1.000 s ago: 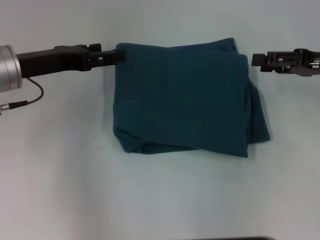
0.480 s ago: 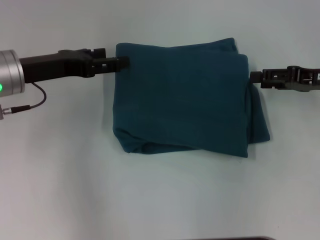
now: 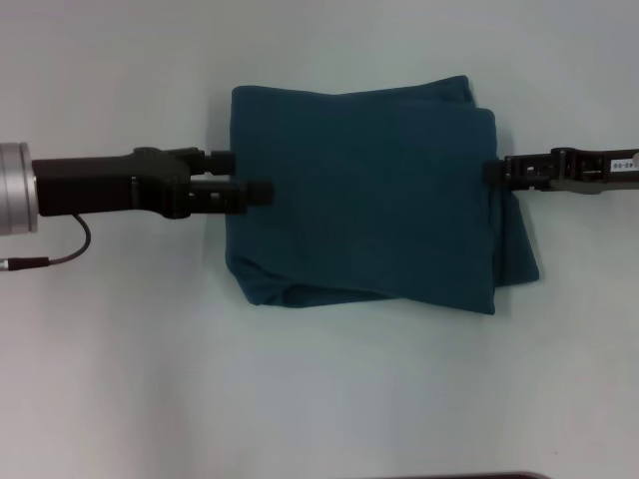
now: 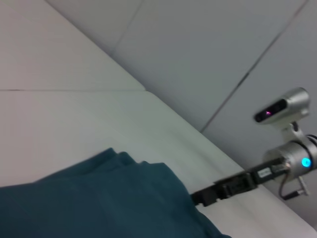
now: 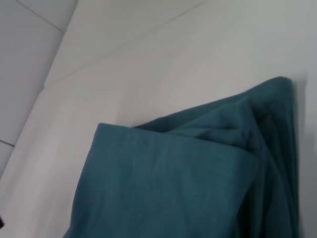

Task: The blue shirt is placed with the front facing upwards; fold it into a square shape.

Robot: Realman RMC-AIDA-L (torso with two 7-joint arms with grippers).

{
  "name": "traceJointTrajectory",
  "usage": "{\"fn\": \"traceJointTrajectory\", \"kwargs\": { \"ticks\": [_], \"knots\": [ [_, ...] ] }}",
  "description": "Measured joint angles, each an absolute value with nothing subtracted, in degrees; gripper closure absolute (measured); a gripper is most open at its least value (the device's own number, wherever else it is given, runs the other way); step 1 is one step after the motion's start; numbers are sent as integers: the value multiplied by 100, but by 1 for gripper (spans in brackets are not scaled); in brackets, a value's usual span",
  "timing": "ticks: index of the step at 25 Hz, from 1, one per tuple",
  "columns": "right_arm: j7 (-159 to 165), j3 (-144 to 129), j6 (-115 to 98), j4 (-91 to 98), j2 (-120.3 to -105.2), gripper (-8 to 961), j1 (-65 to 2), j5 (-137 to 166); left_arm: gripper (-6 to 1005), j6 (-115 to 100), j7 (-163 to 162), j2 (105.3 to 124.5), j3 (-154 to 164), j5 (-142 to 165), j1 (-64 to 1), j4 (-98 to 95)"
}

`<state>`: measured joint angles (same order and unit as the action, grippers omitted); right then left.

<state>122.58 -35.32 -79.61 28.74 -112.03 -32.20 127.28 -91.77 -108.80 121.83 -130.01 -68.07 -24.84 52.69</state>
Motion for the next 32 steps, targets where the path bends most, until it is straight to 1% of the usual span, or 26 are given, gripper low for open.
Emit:
{"fn": "traceJointTrajectory", "kwargs": {
  "ticks": [4, 8, 18, 22, 32],
  "knots": [
    [12252, -3607, -7938, 2880, -11275, 242, -3243, 12732, 65, -9438, -10714, 12175, -12986, -6807, -2476, 5189],
    [12251, -3616, -7976, 2915, -11287, 242, -3250, 12724, 66, -9510, -10658, 12173, -12984, -6804, -2474, 5156],
    [12252, -3564, -8048, 3040, -11206, 242, -3223, 12678, 66, -9475, -10648, 12190, -12999, -6802, -2470, 5085],
    [12252, -3554, -8028, 3096, -11210, 242, -3253, 12674, 66, -9478, -10646, 12207, -12999, -6802, -2476, 5080],
    [12215, -3680, -7670, 3047, -11311, 242, -3348, 12704, 66, -9381, -10629, 12211, -12967, -6803, -2557, 4892]
  ]
}}
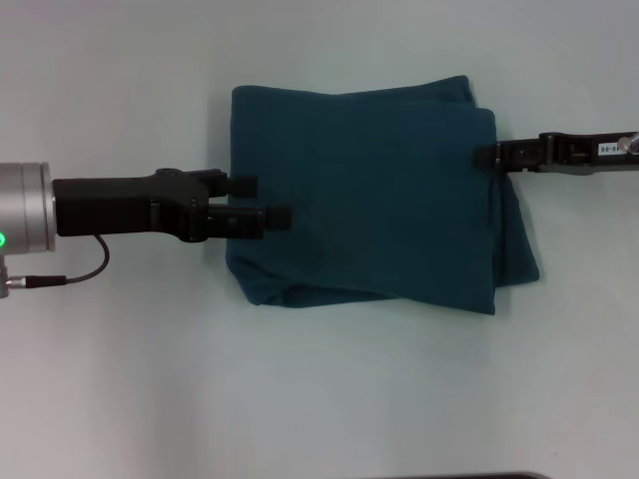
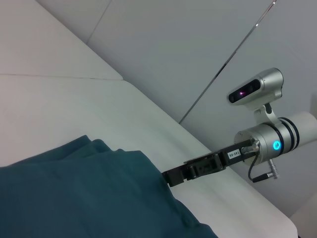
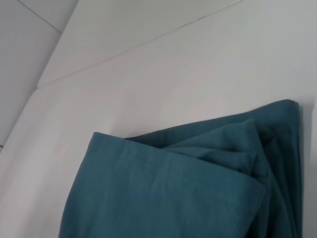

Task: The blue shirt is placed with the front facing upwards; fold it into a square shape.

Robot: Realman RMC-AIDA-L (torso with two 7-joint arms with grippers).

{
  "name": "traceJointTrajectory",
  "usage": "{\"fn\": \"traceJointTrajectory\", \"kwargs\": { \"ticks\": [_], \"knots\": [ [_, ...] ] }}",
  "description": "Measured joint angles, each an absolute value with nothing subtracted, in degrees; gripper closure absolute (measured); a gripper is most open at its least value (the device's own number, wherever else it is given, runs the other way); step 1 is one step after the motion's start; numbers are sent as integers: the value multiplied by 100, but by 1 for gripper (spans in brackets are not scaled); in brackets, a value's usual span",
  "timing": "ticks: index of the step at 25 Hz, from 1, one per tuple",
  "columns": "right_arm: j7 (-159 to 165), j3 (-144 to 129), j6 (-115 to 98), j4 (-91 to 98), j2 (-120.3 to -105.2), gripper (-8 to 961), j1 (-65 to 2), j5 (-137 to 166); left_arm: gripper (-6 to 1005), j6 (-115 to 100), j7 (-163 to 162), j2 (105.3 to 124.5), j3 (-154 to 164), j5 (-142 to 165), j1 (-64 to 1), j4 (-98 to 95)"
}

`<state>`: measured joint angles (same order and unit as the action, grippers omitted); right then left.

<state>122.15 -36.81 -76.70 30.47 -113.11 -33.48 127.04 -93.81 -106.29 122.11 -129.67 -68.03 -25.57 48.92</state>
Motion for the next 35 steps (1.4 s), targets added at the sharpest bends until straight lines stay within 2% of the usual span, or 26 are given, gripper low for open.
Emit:
{"fn": "traceJointTrajectory", "kwargs": {
  "ticks": [20, 35],
  "knots": [
    [12173, -3702, -7622, 3045, -11437, 242, -3383, 12703, 66, -9303, -10557, 12196, -12997, -6803, -2541, 4816],
    [12255, -3698, -7649, 3067, -11373, 242, -3476, 12703, 66, -9237, -10546, 12190, -12984, -6803, -2567, 4781]
  ]
}}
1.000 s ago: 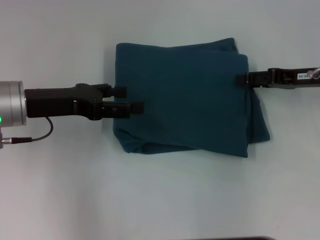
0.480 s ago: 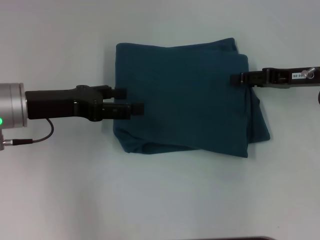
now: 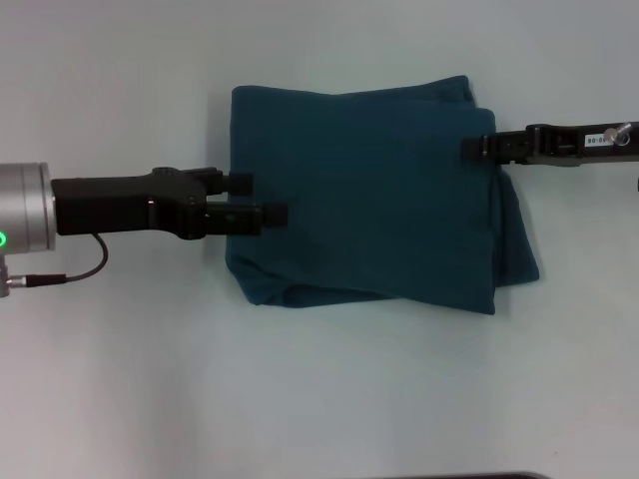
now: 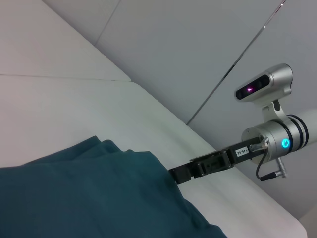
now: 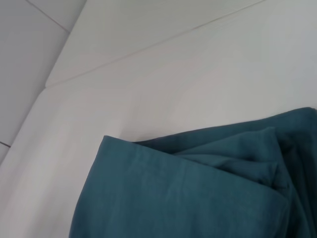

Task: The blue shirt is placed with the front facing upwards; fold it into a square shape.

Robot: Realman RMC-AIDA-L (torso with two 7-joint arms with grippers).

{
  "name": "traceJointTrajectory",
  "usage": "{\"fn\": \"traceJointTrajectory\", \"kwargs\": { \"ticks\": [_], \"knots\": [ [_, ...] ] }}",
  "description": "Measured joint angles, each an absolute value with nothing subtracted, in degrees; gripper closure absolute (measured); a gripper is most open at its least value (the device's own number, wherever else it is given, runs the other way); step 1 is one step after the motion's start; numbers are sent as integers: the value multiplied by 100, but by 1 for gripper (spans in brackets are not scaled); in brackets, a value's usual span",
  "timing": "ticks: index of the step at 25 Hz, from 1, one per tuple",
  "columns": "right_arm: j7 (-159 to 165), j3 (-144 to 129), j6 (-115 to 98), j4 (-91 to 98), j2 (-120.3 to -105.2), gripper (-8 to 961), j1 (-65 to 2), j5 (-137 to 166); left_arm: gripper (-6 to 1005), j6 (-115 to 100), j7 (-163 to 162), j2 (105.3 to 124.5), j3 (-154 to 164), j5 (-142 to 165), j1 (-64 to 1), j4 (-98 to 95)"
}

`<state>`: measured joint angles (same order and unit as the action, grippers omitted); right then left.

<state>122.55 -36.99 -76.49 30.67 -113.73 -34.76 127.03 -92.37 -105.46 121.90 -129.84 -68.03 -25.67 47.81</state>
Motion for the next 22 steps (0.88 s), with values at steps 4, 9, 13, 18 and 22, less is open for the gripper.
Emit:
{"fn": "traceJointTrajectory", "kwargs": {
  "ticks": [4, 9, 13, 18, 22],
  "knots": [
    [12257, -3701, -7620, 3048, -11398, 242, -3475, 12715, 66, -9237, -10546, 12190, -12997, -6803, -2567, 4781],
    [12266, -3709, -7621, 3044, -11405, 242, -3391, 12727, 66, -9212, -10546, 12190, -12995, -6803, -2566, 4781],
    [12285, -3709, -7642, 3042, -11401, 242, -3339, 12727, 66, -9172, -10532, 12190, -12966, -6803, -2566, 4781],
    [12270, -3709, -7643, 3040, -11453, 243, -3376, 12727, 66, -9172, -10502, 12190, -12962, -6803, -2566, 4782],
    [12246, -3738, -7596, 3040, -11519, 247, -3465, 12727, 67, -9172, -10500, 12190, -12977, -6803, -2566, 4781]
  ]
}}
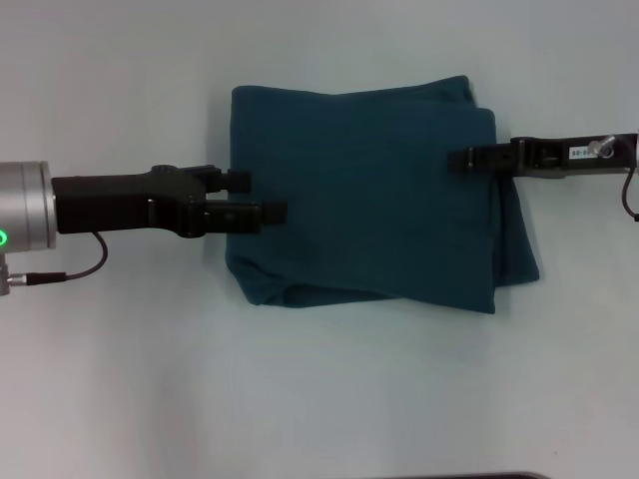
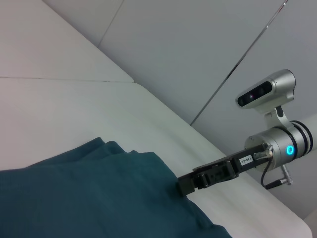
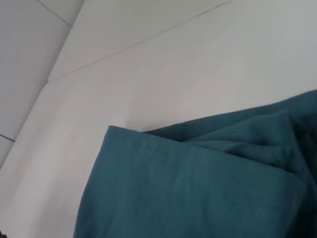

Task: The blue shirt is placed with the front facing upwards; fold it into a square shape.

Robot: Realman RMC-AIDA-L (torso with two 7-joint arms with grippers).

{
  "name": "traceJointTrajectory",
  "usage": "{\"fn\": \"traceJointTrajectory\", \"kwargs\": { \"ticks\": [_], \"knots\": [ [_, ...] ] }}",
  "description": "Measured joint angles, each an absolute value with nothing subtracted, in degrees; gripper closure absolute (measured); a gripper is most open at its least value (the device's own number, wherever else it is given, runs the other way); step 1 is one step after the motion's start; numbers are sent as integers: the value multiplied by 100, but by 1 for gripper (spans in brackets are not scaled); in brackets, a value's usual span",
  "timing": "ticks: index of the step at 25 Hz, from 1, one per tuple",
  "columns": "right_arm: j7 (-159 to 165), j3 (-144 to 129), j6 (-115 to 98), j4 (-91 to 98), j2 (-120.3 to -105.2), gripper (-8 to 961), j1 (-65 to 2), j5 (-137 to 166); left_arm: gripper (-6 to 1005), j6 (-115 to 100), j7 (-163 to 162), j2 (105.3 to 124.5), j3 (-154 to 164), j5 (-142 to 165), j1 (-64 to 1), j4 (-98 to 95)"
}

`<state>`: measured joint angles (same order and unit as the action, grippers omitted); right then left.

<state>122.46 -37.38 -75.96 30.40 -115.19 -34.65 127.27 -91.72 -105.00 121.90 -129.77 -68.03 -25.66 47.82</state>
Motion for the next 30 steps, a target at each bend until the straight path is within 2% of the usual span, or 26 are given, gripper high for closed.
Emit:
{"fn": "traceJointTrajectory", "kwargs": {
  "ticks": [8, 14, 16, 27, 30],
  "knots": [
    [12253, -3838, -7198, 3035, -11648, 265, -3558, 12684, 67, -9175, -10496, 12189, -12970, -6803, -2566, 4751],
    [12048, -3780, -7227, 3038, -11656, 505, -3557, 12437, 67, -9189, -10491, 12182, -12981, -6803, -2564, 4730],
    [12018, -3800, -7289, 3061, -11657, 719, -3555, 12386, 67, -9191, -10487, 12182, -12982, -6803, -2559, 4726],
    [11790, -3821, -8074, 3337, -11646, 885, -3570, 11779, 67, -9202, -10485, 12181, -12983, -6803, -2552, 4719],
    [11788, -3801, -8245, 3421, -11658, 885, -3659, 11718, 67, -9209, -10485, 12181, -12984, -6803, -2560, 4719]
  ]
}}
